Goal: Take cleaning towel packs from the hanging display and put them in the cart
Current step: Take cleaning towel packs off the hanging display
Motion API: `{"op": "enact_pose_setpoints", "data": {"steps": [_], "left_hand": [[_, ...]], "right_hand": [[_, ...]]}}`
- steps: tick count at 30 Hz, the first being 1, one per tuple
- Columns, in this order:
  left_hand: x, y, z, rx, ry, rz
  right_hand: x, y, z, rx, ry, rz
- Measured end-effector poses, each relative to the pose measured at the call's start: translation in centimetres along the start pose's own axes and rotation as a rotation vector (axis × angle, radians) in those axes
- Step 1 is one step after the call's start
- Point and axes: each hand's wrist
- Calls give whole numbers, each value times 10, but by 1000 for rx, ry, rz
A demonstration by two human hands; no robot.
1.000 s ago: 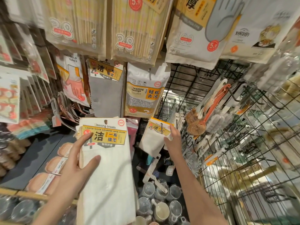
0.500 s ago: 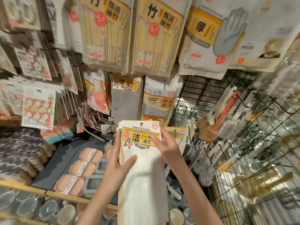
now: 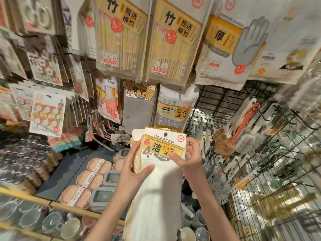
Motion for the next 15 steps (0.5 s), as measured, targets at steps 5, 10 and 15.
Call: {"op": "enact_pose_setpoints", "data": {"steps": [5, 10, 15], "left_hand": [[0, 5, 0, 7, 10, -11], [-1, 5, -2, -39, 15, -23], [-3, 7, -5, -10, 24, -23]], "right_hand": [[-3, 0, 2, -76, -1, 34], [-6, 0, 0, -117, -4, -9], [-10, 17, -2, -109, -28, -126]]}}
Point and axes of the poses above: each hand's wrist, its own x-axis away from the middle knuckle, its own y-axis out of the back of the hand, z = x × y, and after that the axes turned 13 degrees about z, right-handed
